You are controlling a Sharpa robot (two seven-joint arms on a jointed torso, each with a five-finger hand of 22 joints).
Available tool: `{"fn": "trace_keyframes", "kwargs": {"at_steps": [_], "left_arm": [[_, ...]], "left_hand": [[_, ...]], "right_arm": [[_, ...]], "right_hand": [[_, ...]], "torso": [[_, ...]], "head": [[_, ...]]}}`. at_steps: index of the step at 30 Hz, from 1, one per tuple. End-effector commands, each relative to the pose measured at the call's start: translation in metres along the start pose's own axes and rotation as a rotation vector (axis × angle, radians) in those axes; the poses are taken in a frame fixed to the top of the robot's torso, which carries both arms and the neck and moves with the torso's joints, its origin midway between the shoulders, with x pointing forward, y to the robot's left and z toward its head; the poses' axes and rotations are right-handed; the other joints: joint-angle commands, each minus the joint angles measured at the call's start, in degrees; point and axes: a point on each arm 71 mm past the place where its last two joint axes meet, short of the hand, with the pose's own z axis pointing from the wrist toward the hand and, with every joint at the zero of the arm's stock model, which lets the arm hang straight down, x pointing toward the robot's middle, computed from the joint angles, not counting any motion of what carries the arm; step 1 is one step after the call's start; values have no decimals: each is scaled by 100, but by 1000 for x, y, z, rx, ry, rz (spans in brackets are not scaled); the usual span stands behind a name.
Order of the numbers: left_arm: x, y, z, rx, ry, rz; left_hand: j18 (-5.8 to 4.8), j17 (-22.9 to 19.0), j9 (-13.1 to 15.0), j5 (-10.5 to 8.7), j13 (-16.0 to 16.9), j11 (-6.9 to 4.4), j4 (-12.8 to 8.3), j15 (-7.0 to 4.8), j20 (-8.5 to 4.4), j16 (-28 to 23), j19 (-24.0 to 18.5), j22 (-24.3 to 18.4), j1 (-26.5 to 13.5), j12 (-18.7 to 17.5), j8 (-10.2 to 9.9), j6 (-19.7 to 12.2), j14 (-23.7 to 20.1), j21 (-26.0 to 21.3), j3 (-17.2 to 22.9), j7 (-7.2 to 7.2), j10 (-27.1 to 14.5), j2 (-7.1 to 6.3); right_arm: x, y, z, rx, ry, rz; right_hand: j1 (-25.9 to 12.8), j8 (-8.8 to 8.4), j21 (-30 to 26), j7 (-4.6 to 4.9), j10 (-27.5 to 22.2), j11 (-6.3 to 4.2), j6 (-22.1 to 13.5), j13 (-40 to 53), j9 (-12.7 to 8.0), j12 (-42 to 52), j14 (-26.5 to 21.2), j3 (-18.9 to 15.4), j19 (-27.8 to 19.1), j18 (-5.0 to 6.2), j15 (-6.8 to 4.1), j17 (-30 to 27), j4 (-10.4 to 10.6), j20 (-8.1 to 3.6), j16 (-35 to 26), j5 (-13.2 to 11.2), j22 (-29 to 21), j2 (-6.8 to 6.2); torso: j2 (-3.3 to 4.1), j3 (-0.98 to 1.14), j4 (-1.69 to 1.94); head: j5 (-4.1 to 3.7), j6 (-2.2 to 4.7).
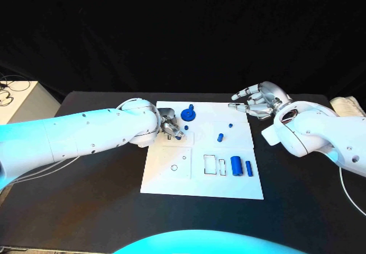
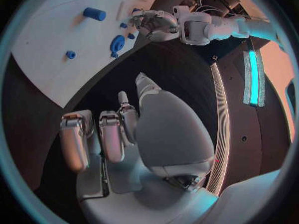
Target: Assemble the parts on the task board
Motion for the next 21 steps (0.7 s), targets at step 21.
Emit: {"fn": "trace_keyframes", "kwargs": {"at_steps": [21], "left_arm": [[8, -2, 2, 3, 40, 10]], "left_hand": [[-86, 1509, 10, -88, -14, -7, 486, -30, 3, 19, 19, 380, 5, 11, -81, 9, 618, -41, -749, 26, -62, -34]], "right_arm": [[2, 1, -1, -12, 18, -5]], "right_hand": [[-83, 42, -30, -5, -39, 2, -37, 408, -9, -43, 588, 28, 516, -43, -40, 1509, -1, -52, 24, 16, 1407, -14]], "torso": [[-3, -2, 0]], "head": [[-17, 5]]}}
